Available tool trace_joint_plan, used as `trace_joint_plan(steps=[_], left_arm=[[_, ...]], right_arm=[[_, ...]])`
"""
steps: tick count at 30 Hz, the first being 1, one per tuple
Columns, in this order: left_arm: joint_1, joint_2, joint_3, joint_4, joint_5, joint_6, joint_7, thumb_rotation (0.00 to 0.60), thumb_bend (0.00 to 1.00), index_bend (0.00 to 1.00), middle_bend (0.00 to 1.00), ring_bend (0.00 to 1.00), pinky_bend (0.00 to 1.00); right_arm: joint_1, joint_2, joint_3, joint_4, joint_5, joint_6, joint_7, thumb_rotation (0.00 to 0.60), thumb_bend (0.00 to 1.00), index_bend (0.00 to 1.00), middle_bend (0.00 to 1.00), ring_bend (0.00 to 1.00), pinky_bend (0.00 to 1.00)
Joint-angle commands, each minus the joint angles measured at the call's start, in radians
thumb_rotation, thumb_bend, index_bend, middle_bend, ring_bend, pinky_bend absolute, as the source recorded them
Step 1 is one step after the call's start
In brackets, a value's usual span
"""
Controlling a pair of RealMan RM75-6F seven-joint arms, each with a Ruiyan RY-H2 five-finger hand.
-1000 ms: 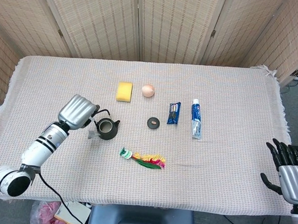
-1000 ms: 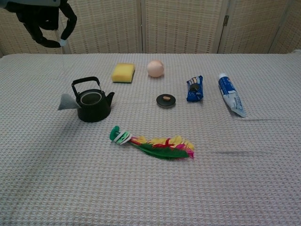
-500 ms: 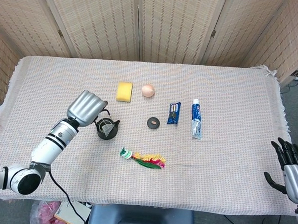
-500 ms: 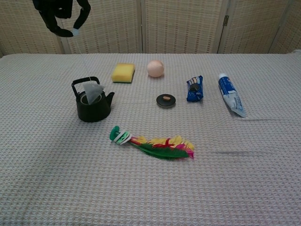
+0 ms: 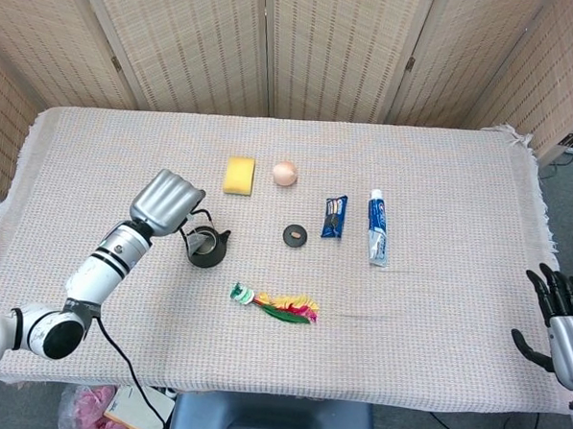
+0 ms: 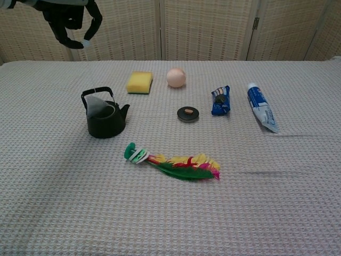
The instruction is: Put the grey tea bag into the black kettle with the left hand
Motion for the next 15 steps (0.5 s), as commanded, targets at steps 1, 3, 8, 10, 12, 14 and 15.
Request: trace_joint_plan(steps=[1, 3, 8, 10, 12, 14, 15], left_arm=[[0.000, -0.014, 0.004, 0.025, 0.019, -0.023, -0.033, 0.600, 0.38, 0.59, 1.00, 1.00, 1.00], [0.002, -0.023, 0.006, 0.037, 0.035, -0.033, -0.054, 0.600, 0.38, 0.59, 1.00, 1.00, 1.00], [-0.001, -0.043, 0.014, 0.065, 0.074, -0.047, -0.076, 0.600, 0.38, 0.59, 1.00, 1.00, 1.00], [-0.006, -0.051, 0.014, 0.082, 0.084, -0.055, -0.085, 0.600, 0.38, 0.59, 1.00, 1.00, 1.00], [-0.012, -0.060, 0.010, 0.102, 0.091, -0.068, -0.100, 0.600, 0.38, 0.59, 1.00, 1.00, 1.00], [-0.020, -0.069, 0.006, 0.123, 0.097, -0.082, -0.114, 0.600, 0.38, 0.59, 1.00, 1.00, 1.00], [-0.023, -0.072, 0.005, 0.131, 0.100, -0.087, -0.119, 0.600, 0.38, 0.59, 1.00, 1.00, 1.00]], right_arm=[[-0.003, -0.002, 0.003, -0.002, 0.002, 0.008, -0.004, 0.600, 0.22, 0.00, 0.00, 0.00, 0.00], [-0.004, -0.003, 0.004, -0.002, 0.003, 0.009, -0.006, 0.600, 0.22, 0.00, 0.00, 0.00, 0.00], [-0.005, -0.005, 0.002, -0.003, -0.002, 0.011, -0.011, 0.600, 0.23, 0.00, 0.00, 0.00, 0.00], [-0.008, -0.006, 0.004, -0.003, -0.001, 0.015, -0.012, 0.600, 0.22, 0.00, 0.00, 0.00, 0.00], [-0.010, -0.007, 0.007, -0.003, 0.003, 0.020, -0.012, 0.600, 0.22, 0.00, 0.00, 0.00, 0.00], [-0.012, -0.008, 0.010, -0.003, 0.008, 0.022, -0.013, 0.600, 0.22, 0.00, 0.00, 0.00, 0.00], [-0.011, -0.008, 0.011, -0.003, 0.010, 0.021, -0.013, 0.600, 0.22, 0.00, 0.00, 0.00, 0.00]])
